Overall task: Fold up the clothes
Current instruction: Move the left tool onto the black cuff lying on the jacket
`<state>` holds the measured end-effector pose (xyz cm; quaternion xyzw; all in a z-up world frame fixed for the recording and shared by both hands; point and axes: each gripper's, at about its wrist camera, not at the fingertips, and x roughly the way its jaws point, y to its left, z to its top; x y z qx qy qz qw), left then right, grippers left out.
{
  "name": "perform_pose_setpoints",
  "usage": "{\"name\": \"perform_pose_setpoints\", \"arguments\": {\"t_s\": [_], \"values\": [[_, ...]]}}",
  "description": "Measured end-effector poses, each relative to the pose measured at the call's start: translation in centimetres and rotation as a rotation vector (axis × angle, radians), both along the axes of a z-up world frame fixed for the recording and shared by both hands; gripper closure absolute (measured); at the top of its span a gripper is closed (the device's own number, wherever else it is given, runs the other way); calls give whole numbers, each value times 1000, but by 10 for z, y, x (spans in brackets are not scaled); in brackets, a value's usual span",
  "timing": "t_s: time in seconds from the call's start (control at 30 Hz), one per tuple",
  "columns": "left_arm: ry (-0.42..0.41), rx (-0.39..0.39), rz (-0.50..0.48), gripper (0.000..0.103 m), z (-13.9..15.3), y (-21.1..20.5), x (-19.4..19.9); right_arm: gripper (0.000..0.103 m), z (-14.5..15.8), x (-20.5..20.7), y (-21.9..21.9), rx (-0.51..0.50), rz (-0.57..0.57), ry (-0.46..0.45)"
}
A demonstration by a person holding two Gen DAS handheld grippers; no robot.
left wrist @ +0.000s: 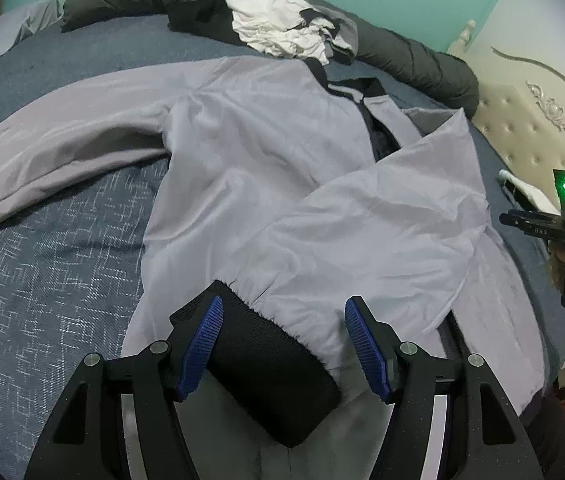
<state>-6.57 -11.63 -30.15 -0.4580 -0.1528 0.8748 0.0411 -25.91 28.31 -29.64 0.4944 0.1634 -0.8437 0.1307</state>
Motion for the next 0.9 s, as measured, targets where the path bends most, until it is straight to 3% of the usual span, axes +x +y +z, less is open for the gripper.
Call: {"name": "perform_pose_setpoints", "arguments": {"t_s": [0.2, 0.37, 0.47, 0.73, 0.9], "values": [[-8, -29, -3, 35, -5, 3, -2, 52, -15, -14, -3, -17, 7, 29], [-9, -26, 6, 36, -9, 1, -3, 53, -22, -23, -6, 27, -1, 61], [-7, -24, 10, 36, -12, 2, -3, 55, -19, -31, 10, -6, -76, 89], [-10, -39, 9, 36, -15, 5, -3, 55, -22, -33, 29, -69, -127, -2], [-12, -37, 12, 36, -13, 7, -4, 55, 12, -23, 50, -172, -165, -2]]}}
